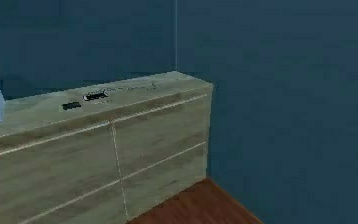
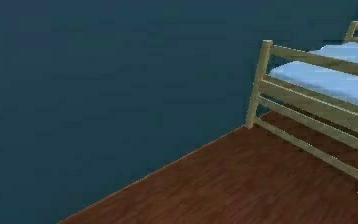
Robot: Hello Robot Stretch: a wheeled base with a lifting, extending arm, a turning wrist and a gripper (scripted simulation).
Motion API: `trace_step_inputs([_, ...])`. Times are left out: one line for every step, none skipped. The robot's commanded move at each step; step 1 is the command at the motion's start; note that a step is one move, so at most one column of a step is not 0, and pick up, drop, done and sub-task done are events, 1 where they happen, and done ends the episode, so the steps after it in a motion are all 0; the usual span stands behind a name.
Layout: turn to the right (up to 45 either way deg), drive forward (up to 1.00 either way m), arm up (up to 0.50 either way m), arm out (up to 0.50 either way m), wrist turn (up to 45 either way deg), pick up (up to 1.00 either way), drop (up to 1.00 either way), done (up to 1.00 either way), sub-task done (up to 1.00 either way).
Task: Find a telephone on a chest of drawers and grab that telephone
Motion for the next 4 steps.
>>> trace_step_inputs([-33.0,0.0,0.0,0.0,0.0,0.0,0.0,0.0,0.0])
trace_step_inputs([0.0,0.35,0.0,0.0,0.0,0.0,0.0,0.0,0.0])
trace_step_inputs([0.0,0.1,0.0,0.0,0.0,0.0,0.0,0.0,0.0])
trace_step_inputs([-45.0,0.0,0.0,0.0,0.0,0.0,0.0,0.0,0.0])
